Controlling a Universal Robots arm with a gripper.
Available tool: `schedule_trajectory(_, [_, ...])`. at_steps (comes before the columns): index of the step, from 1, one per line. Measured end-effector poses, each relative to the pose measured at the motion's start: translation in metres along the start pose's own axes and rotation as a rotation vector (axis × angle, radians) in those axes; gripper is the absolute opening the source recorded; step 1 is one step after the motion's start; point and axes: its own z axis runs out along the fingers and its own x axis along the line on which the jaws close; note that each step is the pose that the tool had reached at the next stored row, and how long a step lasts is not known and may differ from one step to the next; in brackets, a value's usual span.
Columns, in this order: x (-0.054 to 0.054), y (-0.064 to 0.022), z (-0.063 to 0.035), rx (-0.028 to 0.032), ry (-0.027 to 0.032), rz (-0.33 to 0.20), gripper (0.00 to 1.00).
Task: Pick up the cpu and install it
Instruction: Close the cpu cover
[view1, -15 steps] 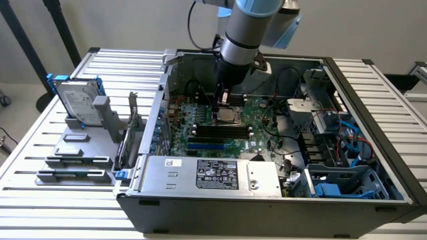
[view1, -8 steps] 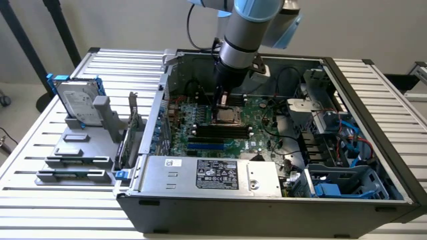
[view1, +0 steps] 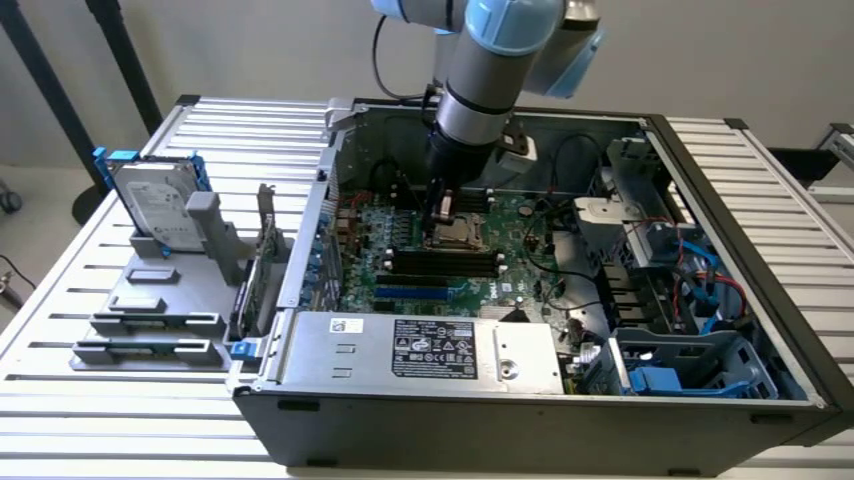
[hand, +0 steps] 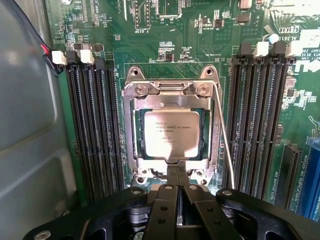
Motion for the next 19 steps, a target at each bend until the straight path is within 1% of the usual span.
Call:
schedule_trajectory(3, [0.000, -0.0005, 0.0003, 0.0003, 0.0016, 0.000, 0.11])
schedule_trajectory(7, [0.000, -0.0043, -0.0052, 0.0033, 0.0094, -0.001, 0.11])
schedule_trajectory(9, [-0.001, -0.0078, -0.0077, 0.0049, 0.0152, -0.002, 0.11])
schedule_trajectory(15, [-0.007, -0.0212, -0.0135, 0.0076, 0.0363, -0.005, 0.11])
schedule_trajectory(16, [-0.007, -0.0225, -0.0139, 0.0078, 0.0380, -0.006, 0.11])
schedule_trajectory(19, [-0.007, -0.0228, -0.0140, 0.0078, 0.0383, -0.006, 0.11])
